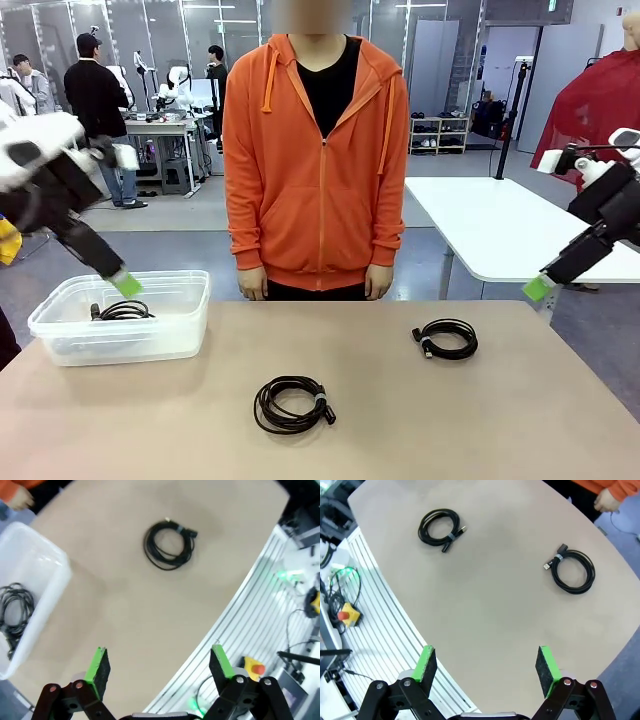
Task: Organize and store the cables.
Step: Place the USB Extension Cable into the Organizing box.
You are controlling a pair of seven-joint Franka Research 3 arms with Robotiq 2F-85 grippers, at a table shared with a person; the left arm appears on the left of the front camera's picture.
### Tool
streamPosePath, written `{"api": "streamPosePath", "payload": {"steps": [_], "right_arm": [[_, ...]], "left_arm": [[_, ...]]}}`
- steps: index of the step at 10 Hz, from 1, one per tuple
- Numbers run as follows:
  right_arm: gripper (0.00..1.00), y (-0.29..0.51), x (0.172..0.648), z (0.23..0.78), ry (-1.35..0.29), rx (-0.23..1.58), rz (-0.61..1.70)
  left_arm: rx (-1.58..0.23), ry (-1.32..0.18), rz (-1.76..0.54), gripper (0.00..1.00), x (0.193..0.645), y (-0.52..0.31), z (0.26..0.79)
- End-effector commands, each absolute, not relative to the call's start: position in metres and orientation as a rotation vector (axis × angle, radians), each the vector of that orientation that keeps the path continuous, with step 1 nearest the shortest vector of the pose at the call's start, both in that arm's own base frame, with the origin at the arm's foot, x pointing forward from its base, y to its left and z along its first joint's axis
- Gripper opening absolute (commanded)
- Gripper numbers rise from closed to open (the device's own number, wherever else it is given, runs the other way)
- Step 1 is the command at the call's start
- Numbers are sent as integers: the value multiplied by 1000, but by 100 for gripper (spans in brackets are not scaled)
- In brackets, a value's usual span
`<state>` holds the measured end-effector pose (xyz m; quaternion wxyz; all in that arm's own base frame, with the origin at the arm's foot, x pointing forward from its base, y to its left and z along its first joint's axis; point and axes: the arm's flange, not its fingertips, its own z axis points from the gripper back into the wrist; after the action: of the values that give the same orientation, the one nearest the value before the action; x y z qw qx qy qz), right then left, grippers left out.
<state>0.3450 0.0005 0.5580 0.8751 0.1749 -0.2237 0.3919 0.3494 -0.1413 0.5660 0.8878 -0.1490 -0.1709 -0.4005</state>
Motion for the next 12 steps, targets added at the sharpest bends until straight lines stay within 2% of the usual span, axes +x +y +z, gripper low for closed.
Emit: {"api": "streamPosePath", "payload": {"steps": [1,3,5,7,12], "right_arm": [[100,-6,337,550,-479,380,882],[100,-7,335,545,-467,366,908],[100,-8,336,536,-454,368,952],[100,-6,334,532,-453,376,979],[100,-1,335,536,-449,365,943]], "left_arm": [[-363,-365,-774,100,360,-179,540],[-364,-342,-696,100,357,-214,521],[-240,-356,-672,100,354,-258,493],[-251,-327,-584,100,358,-293,476],[-157,-276,-580,100,377,-336,440]]}}
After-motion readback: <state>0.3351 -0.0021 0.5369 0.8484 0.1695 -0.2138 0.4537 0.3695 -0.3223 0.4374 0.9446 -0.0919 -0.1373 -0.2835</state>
